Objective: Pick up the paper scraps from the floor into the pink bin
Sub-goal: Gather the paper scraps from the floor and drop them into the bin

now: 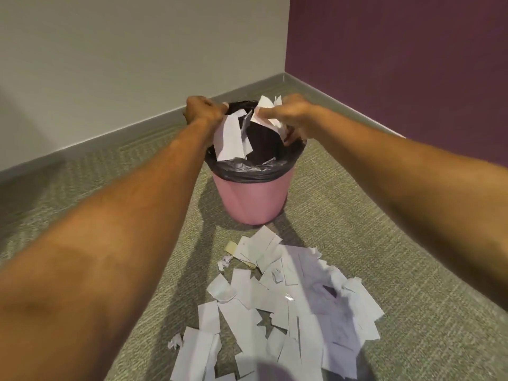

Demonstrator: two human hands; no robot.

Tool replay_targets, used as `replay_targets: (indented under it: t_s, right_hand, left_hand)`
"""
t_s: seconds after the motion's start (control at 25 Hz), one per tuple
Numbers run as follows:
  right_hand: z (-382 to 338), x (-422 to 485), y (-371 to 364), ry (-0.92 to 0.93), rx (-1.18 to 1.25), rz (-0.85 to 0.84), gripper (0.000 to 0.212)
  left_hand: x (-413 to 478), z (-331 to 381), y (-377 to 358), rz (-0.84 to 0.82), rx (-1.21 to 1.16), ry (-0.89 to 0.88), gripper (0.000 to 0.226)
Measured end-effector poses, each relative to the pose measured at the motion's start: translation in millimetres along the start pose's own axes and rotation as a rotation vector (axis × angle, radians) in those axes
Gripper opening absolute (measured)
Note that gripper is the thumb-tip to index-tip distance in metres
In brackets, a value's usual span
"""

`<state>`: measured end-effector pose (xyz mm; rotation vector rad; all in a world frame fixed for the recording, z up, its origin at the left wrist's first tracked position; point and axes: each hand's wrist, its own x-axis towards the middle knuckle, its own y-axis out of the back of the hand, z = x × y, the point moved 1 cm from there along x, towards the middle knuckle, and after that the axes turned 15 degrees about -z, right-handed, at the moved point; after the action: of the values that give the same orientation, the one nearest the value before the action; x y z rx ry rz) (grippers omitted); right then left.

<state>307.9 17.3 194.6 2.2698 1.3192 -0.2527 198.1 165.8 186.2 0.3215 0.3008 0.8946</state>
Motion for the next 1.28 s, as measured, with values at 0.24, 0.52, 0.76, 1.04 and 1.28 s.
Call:
replay_targets:
  t_s: [0.24, 0.52, 0.76, 1.04, 1.28]
  right_hand:
    - [8.1, -8.2, -5.3, 0.173, -0.024, 0.208, 0.017]
    - [105.6, -81.0, -48.6, 0.232, -0.056, 0.232, 0.016]
    - [260.2, -123.5, -104.1, -0.260, -0.671, -0.281, 0.041]
    - [329.0, -166.5, -144.4, -0.334, -0.938, -0.535, 0.118]
    - [320.0, -172.2, -172.6, -0.246, -1.224, -0.505, 0.109]
  left_hand:
    - [-16.5, -19.7, 10.9, -0.060, -0.009, -0.128, 0.022]
    - [-104.0, -106.0, 12.7, -0.059, -0.091, -0.254, 0.040]
    - [-229.9, -261.6, -48.9, -0.588, 0.631, 0.081, 0.034]
    - [-294.6, -326.0, -87.4, -1.002, 0.843, 0.180, 0.121]
    - [-312.4, -329.3, -103.6, -0.985, 1.054, 0.083, 0.115]
